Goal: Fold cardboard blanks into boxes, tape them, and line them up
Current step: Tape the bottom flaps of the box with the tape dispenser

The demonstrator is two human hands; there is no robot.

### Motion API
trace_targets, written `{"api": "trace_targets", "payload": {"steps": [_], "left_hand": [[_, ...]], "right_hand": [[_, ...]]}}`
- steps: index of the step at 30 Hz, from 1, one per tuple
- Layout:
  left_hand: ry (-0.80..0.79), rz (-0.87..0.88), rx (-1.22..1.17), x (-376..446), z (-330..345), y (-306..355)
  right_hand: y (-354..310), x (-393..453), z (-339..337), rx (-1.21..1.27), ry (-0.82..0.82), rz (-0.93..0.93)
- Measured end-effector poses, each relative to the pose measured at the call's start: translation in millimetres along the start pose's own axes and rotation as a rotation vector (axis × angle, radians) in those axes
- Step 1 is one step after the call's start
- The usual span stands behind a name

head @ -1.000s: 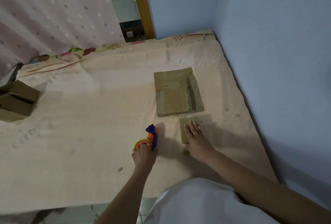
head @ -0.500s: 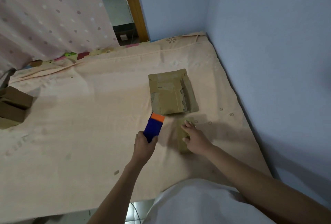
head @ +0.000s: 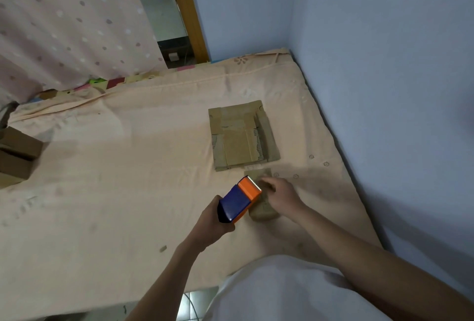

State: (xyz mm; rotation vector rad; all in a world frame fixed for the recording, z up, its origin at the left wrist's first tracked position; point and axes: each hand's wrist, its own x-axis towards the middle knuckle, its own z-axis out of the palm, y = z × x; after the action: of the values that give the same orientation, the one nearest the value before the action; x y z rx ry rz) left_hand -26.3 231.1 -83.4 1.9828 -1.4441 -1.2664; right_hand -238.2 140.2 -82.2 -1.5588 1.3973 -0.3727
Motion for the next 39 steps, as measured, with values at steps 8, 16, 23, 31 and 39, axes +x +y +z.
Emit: {"api": "trace_targets", "payload": {"steps": [8, 16, 23, 31, 39], "left_hand": [[-0.082, 0.034, 0.079, 3, 3, -5], [-0.065, 0.040, 0.120, 2, 0, -14], [-0.045, 0.039, 0.158, 3, -7, -20], [-0.048, 0.043, 0.177, 5, -9, -23], [-0.040, 0.064, 0.188, 7, -11, -23]], "right_hand": [[-2, -1, -16, 0.137, 0.060, 0.062], [-5, -9, -21, 0.186, 0.045, 0.063], [-9, -11, -15, 0.302, 0.027, 0.102], [-9, -16, -8, 0.196, -0.222, 0.246], [-7, -15, -6, 0.396, -0.282, 0.321]]}}
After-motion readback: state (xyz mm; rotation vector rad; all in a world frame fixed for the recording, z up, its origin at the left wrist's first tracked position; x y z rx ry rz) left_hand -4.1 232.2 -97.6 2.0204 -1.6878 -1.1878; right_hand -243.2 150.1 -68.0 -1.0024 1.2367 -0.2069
